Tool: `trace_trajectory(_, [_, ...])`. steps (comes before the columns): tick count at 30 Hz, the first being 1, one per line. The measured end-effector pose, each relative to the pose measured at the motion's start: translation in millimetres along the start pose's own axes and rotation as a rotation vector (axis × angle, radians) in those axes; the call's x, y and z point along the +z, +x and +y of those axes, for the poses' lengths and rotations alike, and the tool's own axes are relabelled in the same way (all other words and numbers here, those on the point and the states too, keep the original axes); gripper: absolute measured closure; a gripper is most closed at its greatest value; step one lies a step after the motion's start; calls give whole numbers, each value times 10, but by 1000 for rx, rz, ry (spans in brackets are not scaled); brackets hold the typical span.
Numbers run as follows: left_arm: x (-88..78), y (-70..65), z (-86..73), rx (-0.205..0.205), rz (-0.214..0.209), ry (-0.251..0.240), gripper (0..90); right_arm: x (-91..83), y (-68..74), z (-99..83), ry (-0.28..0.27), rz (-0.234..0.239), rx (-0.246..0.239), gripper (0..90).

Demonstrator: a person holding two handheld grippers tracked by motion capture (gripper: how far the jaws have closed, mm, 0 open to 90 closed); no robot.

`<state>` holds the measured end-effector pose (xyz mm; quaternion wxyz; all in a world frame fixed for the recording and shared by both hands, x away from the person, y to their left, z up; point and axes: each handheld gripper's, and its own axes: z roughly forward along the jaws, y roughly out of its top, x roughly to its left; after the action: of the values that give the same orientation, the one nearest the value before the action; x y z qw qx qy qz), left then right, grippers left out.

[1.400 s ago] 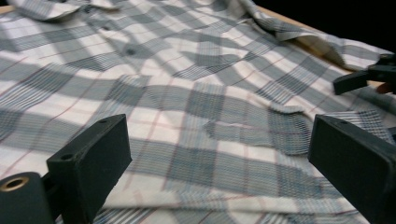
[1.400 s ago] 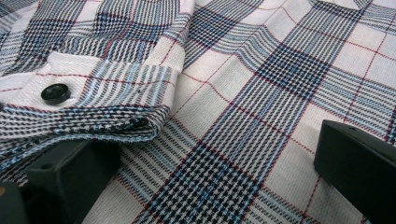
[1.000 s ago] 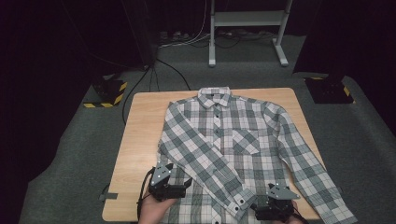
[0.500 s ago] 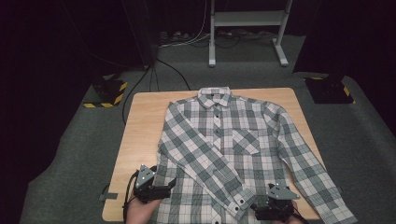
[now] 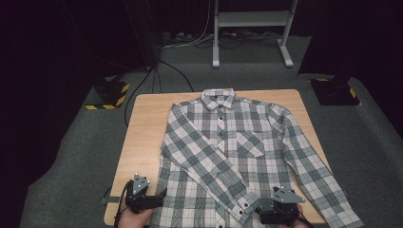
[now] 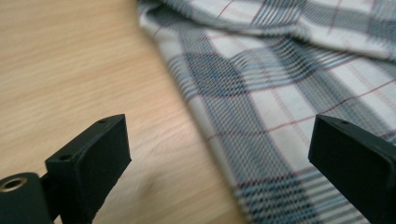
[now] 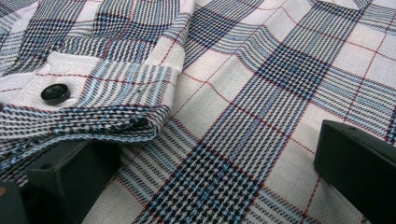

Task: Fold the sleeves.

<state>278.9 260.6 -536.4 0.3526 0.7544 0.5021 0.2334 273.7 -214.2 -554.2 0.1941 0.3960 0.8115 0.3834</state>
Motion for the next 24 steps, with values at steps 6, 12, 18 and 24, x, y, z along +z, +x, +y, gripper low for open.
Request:
trace_trajectory(6, [35,43,-79,12,48,47,45,0,-1,0,0,0,0,0])
trace_trajectory(12, [63,38,-90,-5,28,59,31,-3,1,-2,0,1,-2,1])
trace_trajectory(18, [72,46,-87,-11,14,65,22,-21,9,-3,-3,2,-16,16])
trace_trajectory(24, [75,47,-85,-11,12,66,17,-80,9,26,-20,1,-21,26])
